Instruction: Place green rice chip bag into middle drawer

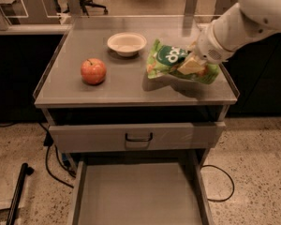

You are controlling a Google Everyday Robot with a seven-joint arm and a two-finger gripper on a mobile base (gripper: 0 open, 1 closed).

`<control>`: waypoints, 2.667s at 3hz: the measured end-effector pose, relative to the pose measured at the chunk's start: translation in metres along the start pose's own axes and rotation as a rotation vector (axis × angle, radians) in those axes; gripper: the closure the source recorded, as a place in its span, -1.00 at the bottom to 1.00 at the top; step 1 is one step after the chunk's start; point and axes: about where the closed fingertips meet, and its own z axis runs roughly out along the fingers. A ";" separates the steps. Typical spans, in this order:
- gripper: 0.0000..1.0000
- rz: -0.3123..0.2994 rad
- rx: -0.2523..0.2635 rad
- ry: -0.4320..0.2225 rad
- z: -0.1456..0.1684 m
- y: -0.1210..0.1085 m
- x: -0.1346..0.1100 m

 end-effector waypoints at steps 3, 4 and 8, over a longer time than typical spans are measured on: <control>1.00 -0.051 0.021 -0.133 -0.081 0.078 0.020; 1.00 -0.015 -0.035 -0.115 -0.063 0.108 0.037; 1.00 -0.017 -0.179 -0.057 -0.001 0.191 0.044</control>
Offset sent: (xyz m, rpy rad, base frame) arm -0.1122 -0.0384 0.0433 0.1041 -0.1188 0.0710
